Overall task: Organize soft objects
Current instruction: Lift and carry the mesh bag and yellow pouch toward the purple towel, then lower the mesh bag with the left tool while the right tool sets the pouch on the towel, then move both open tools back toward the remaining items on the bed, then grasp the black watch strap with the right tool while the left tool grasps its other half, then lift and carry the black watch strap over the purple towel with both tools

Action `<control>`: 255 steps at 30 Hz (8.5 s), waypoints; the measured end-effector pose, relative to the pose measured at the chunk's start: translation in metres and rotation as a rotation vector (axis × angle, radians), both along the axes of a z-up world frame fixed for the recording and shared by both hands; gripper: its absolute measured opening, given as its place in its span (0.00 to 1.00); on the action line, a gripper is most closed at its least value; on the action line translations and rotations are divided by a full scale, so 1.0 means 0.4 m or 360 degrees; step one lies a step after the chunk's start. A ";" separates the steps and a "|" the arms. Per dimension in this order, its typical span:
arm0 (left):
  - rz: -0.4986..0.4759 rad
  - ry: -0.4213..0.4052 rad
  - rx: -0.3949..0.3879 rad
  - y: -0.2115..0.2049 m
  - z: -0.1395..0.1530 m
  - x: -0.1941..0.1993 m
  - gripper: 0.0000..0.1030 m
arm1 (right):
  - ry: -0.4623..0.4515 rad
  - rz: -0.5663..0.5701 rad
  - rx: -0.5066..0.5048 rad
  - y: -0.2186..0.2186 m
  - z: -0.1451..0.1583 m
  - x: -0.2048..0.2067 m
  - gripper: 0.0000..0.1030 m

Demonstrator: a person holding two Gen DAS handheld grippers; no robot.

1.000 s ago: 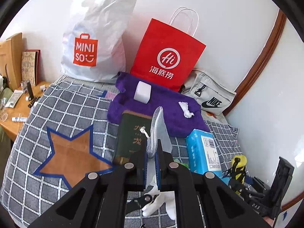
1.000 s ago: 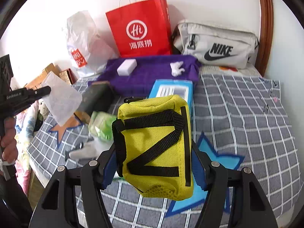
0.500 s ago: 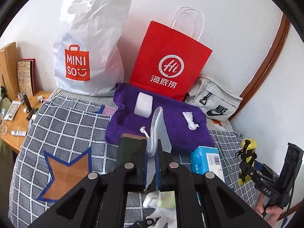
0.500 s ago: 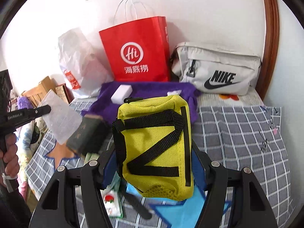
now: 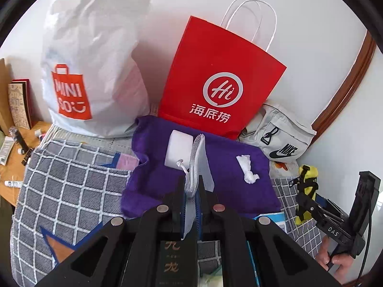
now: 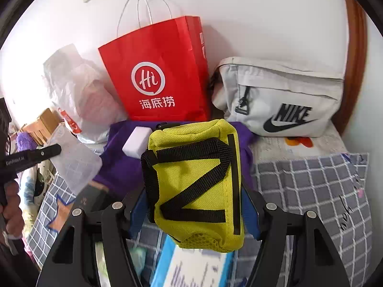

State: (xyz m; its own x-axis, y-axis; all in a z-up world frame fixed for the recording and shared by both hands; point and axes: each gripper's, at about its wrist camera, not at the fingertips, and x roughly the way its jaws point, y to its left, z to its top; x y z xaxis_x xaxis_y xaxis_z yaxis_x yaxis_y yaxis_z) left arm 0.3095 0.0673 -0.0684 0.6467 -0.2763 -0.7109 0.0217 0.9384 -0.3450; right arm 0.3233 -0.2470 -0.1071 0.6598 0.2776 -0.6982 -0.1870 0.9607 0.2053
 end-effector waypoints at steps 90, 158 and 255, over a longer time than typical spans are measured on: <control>0.0074 0.0282 0.0214 -0.031 -0.082 0.118 0.62 | 0.0146 0.0083 -0.0040 0.053 -0.059 0.105 0.78; -0.0233 0.0334 0.0292 0.005 -0.292 -0.516 0.62 | 0.0088 0.0433 -0.0316 0.147 -0.302 -0.480 0.30; -0.0087 0.0029 0.0152 -0.047 -0.016 -0.083 0.20 | -0.0184 0.0145 -0.0010 0.029 0.089 -0.105 0.20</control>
